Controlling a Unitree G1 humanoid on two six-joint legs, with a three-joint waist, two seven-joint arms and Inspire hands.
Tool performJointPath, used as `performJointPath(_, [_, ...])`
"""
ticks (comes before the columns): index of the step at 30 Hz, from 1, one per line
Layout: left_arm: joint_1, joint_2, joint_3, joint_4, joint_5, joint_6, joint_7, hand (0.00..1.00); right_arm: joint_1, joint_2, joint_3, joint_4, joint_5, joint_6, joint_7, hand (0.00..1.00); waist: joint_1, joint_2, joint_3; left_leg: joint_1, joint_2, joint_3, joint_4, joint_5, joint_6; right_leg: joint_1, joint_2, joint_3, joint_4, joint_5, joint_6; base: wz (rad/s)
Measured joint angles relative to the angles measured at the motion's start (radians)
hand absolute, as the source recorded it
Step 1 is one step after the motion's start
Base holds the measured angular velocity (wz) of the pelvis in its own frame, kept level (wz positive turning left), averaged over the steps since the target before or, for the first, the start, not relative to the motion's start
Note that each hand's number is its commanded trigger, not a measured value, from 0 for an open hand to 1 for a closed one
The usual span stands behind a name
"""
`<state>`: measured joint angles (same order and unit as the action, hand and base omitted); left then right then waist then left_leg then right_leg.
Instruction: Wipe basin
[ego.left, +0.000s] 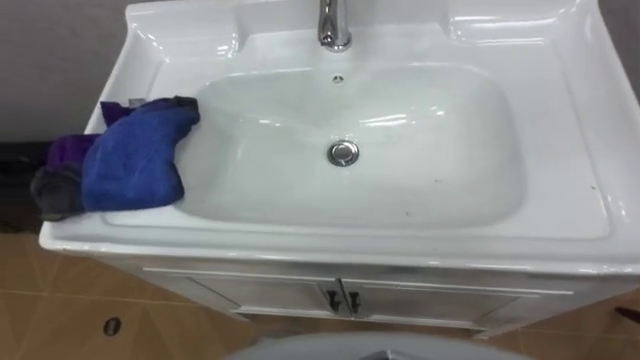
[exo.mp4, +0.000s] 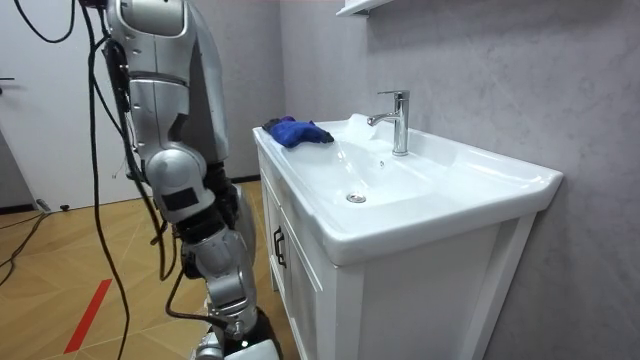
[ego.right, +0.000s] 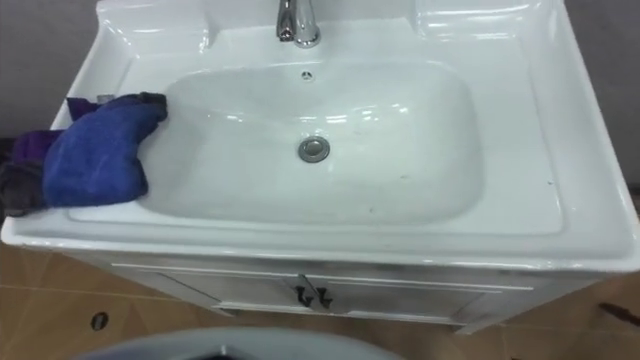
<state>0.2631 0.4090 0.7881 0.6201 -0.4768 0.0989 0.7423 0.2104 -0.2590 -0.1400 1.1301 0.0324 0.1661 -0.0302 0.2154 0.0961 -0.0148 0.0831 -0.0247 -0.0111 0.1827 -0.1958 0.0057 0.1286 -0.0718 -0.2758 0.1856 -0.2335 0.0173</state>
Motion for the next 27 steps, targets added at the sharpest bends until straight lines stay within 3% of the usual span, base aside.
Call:
performJointPath(6, [0.087, -0.020, -0.008, 0.210, -0.043, -0.003, 0.013, 0.00, -0.007, -0.017, 0.001, 0.008, 0.019, -0.002, 0.014, 0.00, 0.005, -0.010, 0.0010, -0.009, -0.003, -0.017, 0.005, 0.000, 0.000, 0.004, -0.002, -0.014, 0.000, -0.001, 0.001, 0.09])
performJointPath(10, [0.124, -0.097, -0.019, 0.317, -0.041, -0.018, 0.008, 0.00, -0.017, -0.026, 0.000, 0.039, 0.016, -0.002, 0.033, 0.00, -0.002, -0.015, 0.0004, -0.008, -0.007, -0.023, 0.004, 0.000, 0.001, 0.007, -0.009, -0.029, 0.003, -0.005, 0.003, 0.07])
performJointPath(14, [0.173, -0.180, -0.121, 0.389, -0.103, -0.017, -0.017, 0.00, -0.028, -0.018, 0.003, 0.080, 0.040, -0.003, 0.040, 0.00, -0.029, -0.032, 0.0013, -0.002, -0.007, -0.023, 0.004, 0.000, 0.002, 0.019, -0.012, -0.035, 0.000, -0.005, 0.004, 0.07])
performJointPath(16, [0.172, -0.204, -0.147, 0.411, -0.109, -0.016, -0.037, 0.00, -0.034, -0.020, 0.003, 0.096, 0.037, -0.003, 0.044, 0.00, -0.039, -0.040, 0.0022, -0.001, -0.006, -0.023, 0.005, 0.000, 0.002, 0.020, -0.013, -0.034, 0.000, -0.006, 0.003, 0.00])
performJointPath(27, [0.127, -0.234, -0.397, 0.499, -0.014, -0.017, -0.218, 0.00, -0.073, -0.002, 0.021, 0.184, 0.025, -0.003, 0.069, 0.00, -0.114, -0.058, 0.0091, 0.002, -0.006, -0.019, 0.006, -0.001, 0.002, 0.029, -0.013, -0.031, 0.001, -0.006, 0.003, 0.00])
